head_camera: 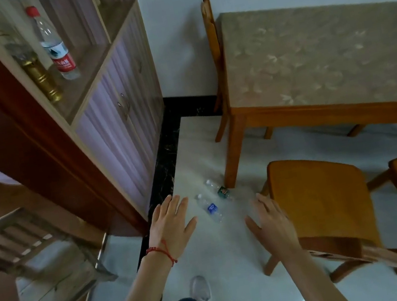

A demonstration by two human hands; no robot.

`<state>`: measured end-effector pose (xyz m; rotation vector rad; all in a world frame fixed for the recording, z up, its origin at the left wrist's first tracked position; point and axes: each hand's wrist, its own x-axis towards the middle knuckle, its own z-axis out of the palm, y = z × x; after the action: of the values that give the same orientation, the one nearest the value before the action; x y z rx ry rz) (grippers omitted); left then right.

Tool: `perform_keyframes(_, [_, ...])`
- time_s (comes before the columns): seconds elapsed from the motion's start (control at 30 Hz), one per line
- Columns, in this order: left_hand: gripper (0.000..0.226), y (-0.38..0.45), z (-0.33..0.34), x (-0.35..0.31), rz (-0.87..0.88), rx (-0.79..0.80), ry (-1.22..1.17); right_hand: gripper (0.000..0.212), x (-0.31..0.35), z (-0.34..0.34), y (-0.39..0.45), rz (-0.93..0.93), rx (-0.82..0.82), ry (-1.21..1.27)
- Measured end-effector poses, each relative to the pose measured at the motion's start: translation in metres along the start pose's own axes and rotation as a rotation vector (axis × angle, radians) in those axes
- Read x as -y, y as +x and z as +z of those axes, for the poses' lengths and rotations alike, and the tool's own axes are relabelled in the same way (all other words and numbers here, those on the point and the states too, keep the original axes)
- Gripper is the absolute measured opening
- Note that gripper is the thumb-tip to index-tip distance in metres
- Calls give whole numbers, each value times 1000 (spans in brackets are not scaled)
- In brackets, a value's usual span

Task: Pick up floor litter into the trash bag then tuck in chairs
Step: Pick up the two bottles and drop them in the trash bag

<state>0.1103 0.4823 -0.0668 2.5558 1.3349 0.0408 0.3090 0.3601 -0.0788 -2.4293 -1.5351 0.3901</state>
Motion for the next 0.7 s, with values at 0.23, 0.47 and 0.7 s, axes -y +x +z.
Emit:
perform_keyframes(0.23, [68, 86, -10, 27, 27, 82, 16, 57, 13, -1, 76, 21, -10, 22])
perform_keyframes(0.47, [84, 149, -2, 28, 7, 97, 1, 73, 3, 2, 141, 37, 50, 44])
perform_keyframes(0.7, [57, 200, 16, 24, -64, 83, 16, 70, -26, 6, 208, -1, 88, 54])
